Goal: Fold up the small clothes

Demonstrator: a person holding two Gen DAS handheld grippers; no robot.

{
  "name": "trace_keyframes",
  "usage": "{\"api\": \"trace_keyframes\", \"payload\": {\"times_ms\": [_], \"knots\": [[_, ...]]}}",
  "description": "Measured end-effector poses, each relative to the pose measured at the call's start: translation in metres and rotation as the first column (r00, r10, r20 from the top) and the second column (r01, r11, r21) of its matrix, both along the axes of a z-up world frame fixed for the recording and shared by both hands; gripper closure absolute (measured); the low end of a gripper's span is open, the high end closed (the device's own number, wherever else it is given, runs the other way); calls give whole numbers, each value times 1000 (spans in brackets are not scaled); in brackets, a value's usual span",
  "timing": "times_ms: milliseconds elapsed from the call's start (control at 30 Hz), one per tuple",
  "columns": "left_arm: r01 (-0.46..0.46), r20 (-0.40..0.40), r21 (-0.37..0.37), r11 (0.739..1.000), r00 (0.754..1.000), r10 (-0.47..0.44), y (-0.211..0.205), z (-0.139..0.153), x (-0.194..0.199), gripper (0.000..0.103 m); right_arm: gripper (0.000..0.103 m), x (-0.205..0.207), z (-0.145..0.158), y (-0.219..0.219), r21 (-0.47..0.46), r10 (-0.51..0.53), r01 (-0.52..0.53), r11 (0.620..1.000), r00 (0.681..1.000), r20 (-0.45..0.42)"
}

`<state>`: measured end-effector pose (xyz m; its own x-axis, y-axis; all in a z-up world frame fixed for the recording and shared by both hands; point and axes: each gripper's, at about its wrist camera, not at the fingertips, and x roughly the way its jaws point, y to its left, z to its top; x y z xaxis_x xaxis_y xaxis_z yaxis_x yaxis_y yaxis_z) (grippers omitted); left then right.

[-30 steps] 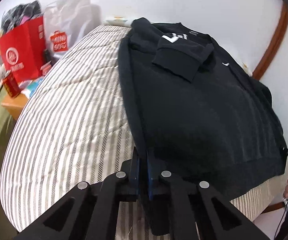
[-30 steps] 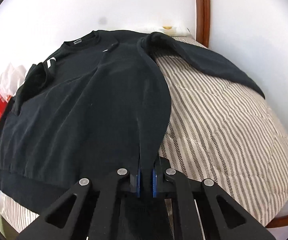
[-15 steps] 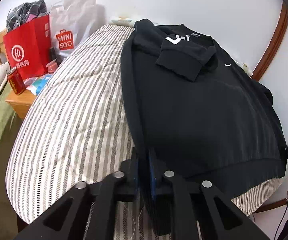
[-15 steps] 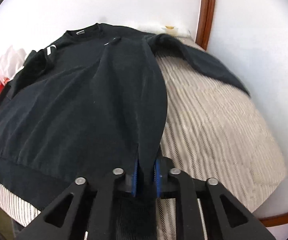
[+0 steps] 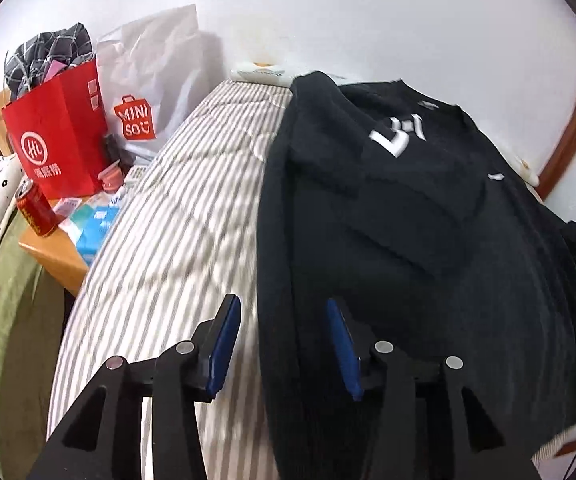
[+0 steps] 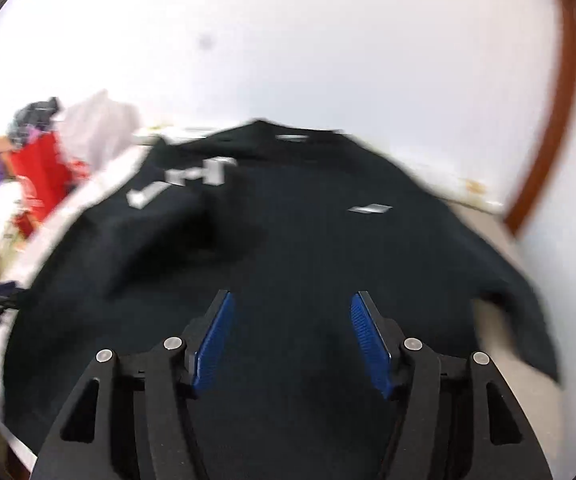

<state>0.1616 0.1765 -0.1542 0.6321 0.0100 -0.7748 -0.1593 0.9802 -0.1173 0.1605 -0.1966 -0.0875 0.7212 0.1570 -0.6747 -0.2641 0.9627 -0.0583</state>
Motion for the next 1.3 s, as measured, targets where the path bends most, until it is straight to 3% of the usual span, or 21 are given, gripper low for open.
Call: {"api": "trace_keyframes", "payload": {"times_ms": [167,367,400,433,467,500,600,733,833,933,967,1033,1100,1200,1300], "knots": [[-24,9,41,999,1000,23,0,-6,37,60,43,54,-20,53,169,119,-96,981,985,-129],[-27,-25,34,999,999,28,1,-23,70,60,43,120,-56,82,344,134,-33,939,952,-277],[-34,-35,33,999,999,36,2,-27,73,60,50,126,-64,85,357,126,-12,934,946,-299],[-39,-17,37,999,999,39,1,-27,73,60,76,133,-71,87,377,131,0,926,938,-322],[-39,-14,41,998,999,39,1,-28,73,60,93,141,-77,93,405,158,-4,914,924,-348],[-37,-15,45,998,999,37,0,-28,73,60,98,144,-80,94,442,199,-20,897,911,-362],[-35,-14,46,998,999,36,0,-28,72,60,98,146,-66,72,532,186,-11,847,943,-277],[-32,-15,62,998,999,33,-2,-28,73,60,96,145,-52,10,597,17,113,794,978,-208],[-32,-16,74,997,999,34,-3,-28,73,60,93,147,-63,-28,606,-57,212,766,963,-264],[-32,-15,69,997,999,33,-3,-28,74,60,87,148,-88,-51,620,-17,281,733,918,-396],[-32,-15,67,997,999,33,-2,-28,74,60,83,145,-91,-53,610,-9,284,740,911,-413],[-31,-16,69,997,999,32,-2,-28,74,60,69,133,-91,-54,542,-11,263,798,906,-423],[-32,-16,71,997,999,33,-2,-28,74,60,67,124,-81,-60,487,-35,244,838,916,-400],[-32,-18,78,996,999,33,-2,-28,75,59,59,103,-59,-48,362,-79,195,911,947,-311],[-35,-20,82,996,999,37,-3,-28,75,58,53,92,-42,-3,233,-9,61,971,976,-217]]}}
